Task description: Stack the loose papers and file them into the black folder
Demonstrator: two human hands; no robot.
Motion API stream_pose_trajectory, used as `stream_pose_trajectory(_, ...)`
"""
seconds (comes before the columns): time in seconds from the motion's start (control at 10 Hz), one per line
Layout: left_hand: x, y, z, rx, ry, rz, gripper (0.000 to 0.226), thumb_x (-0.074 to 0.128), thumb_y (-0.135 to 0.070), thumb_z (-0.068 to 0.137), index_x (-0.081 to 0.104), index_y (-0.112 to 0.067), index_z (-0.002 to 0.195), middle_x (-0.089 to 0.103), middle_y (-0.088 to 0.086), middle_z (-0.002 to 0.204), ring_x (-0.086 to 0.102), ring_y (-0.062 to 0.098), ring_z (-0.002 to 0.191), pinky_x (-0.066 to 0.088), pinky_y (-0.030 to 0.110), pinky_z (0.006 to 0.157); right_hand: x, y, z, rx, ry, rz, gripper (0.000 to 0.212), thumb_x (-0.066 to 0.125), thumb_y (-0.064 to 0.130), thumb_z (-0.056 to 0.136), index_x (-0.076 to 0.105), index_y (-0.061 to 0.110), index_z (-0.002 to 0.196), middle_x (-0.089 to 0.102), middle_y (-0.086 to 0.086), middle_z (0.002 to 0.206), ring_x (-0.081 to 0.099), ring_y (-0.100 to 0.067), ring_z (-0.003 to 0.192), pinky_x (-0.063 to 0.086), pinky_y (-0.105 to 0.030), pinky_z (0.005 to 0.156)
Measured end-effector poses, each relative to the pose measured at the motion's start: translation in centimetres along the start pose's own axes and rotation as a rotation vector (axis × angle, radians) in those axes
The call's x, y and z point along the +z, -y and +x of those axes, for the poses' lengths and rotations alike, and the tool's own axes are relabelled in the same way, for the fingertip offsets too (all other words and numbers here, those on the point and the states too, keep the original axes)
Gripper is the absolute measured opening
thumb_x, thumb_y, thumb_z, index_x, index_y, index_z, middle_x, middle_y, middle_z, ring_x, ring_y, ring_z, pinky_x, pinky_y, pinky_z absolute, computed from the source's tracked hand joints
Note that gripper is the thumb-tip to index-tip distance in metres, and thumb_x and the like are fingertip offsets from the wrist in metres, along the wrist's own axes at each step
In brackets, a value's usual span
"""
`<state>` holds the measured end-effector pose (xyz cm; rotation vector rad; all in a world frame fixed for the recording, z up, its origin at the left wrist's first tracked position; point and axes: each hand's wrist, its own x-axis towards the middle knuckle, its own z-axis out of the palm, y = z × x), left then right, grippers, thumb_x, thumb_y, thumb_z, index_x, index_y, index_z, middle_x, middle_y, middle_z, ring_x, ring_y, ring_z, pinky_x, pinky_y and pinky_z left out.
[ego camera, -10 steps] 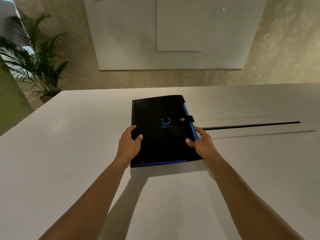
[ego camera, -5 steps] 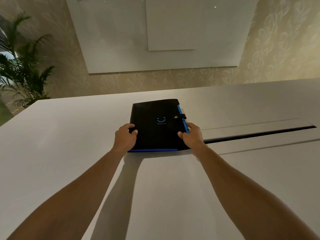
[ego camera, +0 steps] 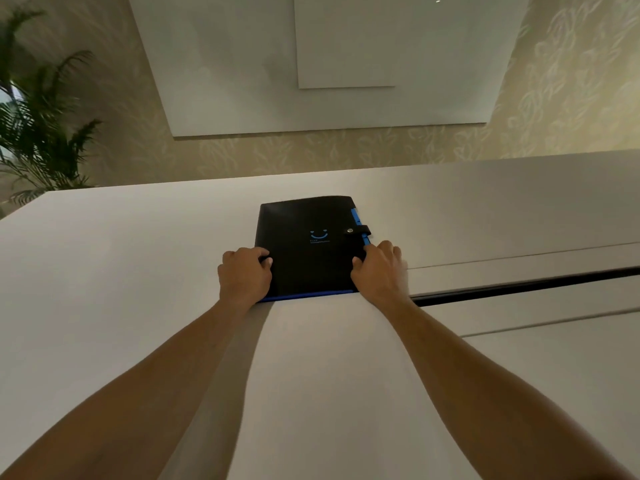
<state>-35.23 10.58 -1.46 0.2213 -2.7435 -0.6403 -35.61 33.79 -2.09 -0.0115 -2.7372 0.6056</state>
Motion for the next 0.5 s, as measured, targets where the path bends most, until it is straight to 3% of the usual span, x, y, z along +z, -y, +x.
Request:
stream_pose_trajectory(0.1, -0.2, 0.0, -0.2, -0.006, 0.057, -0.025, 0.035, 0.047, -0.027, 0.099, 0.061, -0.015, 0.128, 0.062, 0.011, 0.129, 0.057, 0.032, 0.116, 0.043, 0.042, 0.097, 0.1, -0.2, -0.3, -0.037, -0.002, -0.181, 0.035, 0.038, 0.037, 0.099, 0.061, 0.012, 0.104, 0.060, -0.009, 0.106, 0.050, -0.023, 0.096, 0.040, -0.036, 0.084)
stream_pose_trajectory(0.2, -0.8, 0.2, -0.7, 0.018, 0.173, -0.070, 0.041, 0.040, -0.027, 0.102, 0.050, -0.009, 0.138, 0.053, 0.014, 0.139, 0.050, 0.032, 0.126, 0.038, 0.038, 0.105, -0.4, -0.3, -0.9, -0.017, 0.012, -0.254, 0.048, 0.026, 0.047, 0.101, 0.060, 0.015, 0.113, 0.062, -0.008, 0.110, 0.053, -0.025, 0.104, 0.040, -0.041, 0.090)
stream_pose_trajectory(0.4, -3.4, 1.1, -4.5, 0.076, 0.200, -0.024, 0.050, 0.029, -0.035, 0.103, 0.039, -0.009, 0.144, 0.038, 0.010, 0.152, 0.034, 0.026, 0.141, 0.027, 0.037, 0.114, -1.7, 0.9, -3.6, -0.117, -0.078, -0.194, 0.059, 0.019, 0.052, 0.098, 0.054, 0.013, 0.124, 0.061, -0.006, 0.123, 0.052, -0.025, 0.120, 0.042, -0.045, 0.101)
stream_pose_trajectory(0.5, -4.4, 1.9, -7.0, 0.076, 0.174, -0.017, 0.054, 0.028, -0.040, 0.103, 0.035, -0.010, 0.147, 0.034, 0.008, 0.155, 0.028, 0.023, 0.144, 0.024, 0.036, 0.116, -2.3, 2.6, -6.0, -0.191, 0.021, -0.118, 0.058, 0.022, 0.053, 0.099, 0.050, 0.014, 0.132, 0.056, -0.005, 0.133, 0.046, -0.024, 0.131, 0.039, -0.045, 0.108)
